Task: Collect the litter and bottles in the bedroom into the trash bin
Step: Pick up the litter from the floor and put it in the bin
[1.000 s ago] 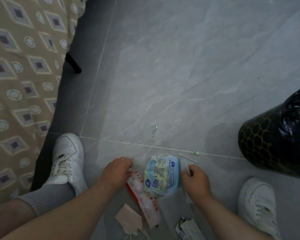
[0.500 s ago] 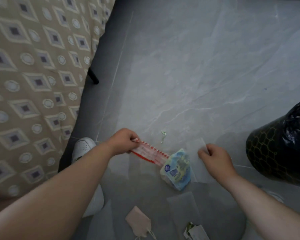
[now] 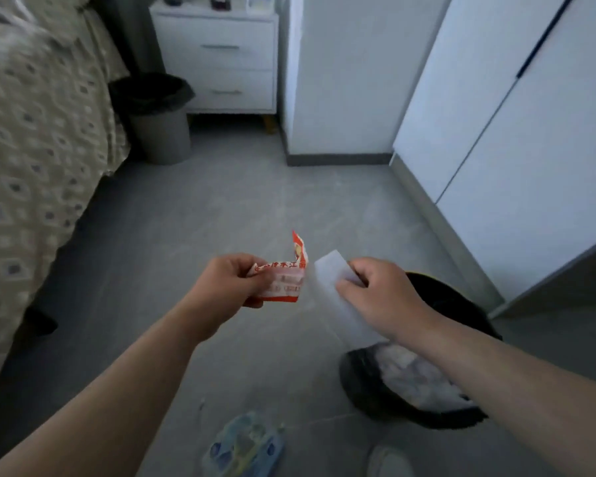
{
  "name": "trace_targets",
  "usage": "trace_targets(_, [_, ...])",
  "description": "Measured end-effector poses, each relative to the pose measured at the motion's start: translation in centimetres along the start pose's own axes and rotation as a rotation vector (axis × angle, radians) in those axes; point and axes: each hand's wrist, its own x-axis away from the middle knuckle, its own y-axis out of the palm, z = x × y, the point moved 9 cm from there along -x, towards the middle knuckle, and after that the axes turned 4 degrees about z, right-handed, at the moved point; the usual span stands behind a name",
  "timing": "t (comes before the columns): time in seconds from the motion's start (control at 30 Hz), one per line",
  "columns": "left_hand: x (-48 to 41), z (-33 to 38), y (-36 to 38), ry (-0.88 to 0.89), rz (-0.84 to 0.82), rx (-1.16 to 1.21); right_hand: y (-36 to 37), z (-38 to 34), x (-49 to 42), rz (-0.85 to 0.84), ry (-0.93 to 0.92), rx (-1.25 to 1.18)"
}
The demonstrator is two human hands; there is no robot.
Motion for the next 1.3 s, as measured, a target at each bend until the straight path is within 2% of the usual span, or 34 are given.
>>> trace_targets(0.17, [-0.6,7.8,11.3,0.096,-0.14,0.121,-13.1,4.5,-0.6,0.23,0.117,-0.094])
trace_targets(0.3, [-0.7,6.3,19.0,0.031,-0.191,0.081,-18.1,10.2,0.8,0.374,0.241,-0.111])
trace_targets(0.37, [-0.5,3.3,21.5,-0.021,-0.187,0.013,-18.2,12.7,1.4,0.369,0.304,-0.116])
trace_targets(0.5, [-0.2,-2.3,24.1,-0.056,-0.121,-0.268,-16.6,16.4,1.9,0.296,0.375,-0.107])
trace_targets(0.63, [-0.6,-3.1,25.5,-0.039,-0.118,-0.554,-16.4,18.2,2.3,0.269,0.397,-0.109])
trace_targets(0.7, [-1.2,-2.8,25.9,0.041,-0.161,-0.655,-16.8,18.2,2.2,0.295,0.373,-0.084])
trace_targets(0.83, [-0.4,-0.6,23.8,0.343,-0.145,-0.843,-16.7,16.0,2.1,0.344,0.251,0.003])
trace_targets(0.9, [0.1,-2.0,22.8,0.326,-0.194,-0.879,-14.0,14.3,2.3,0.258,0.146,0.047])
trace_targets(0.93, [0.2,-3.0,22.3,0.3,-0.229,-0.884,-11.7,13.7,2.5,0.156,0.092,0.075])
trace_targets(1.0, [0.6,-4.6,21.9,0.275,-0.304,-0.885,-5.6,13.6,3.5,-0.135,0.005,0.229])
trace_targets(1.07, [0.8,-5.4,21.6,0.291,-0.32,-0.858,0.0,16.0,5.8,-0.49,0.065,0.491])
trace_targets(1.1, [0.8,-5.6,21.5,0.306,-0.315,-0.841,1.7,17.2,6.9,-0.603,0.098,0.563])
trace_targets(1.3, [0.7,-5.9,21.5,0.352,-0.317,-0.764,6.2,22.8,9.5,-0.917,0.201,0.665])
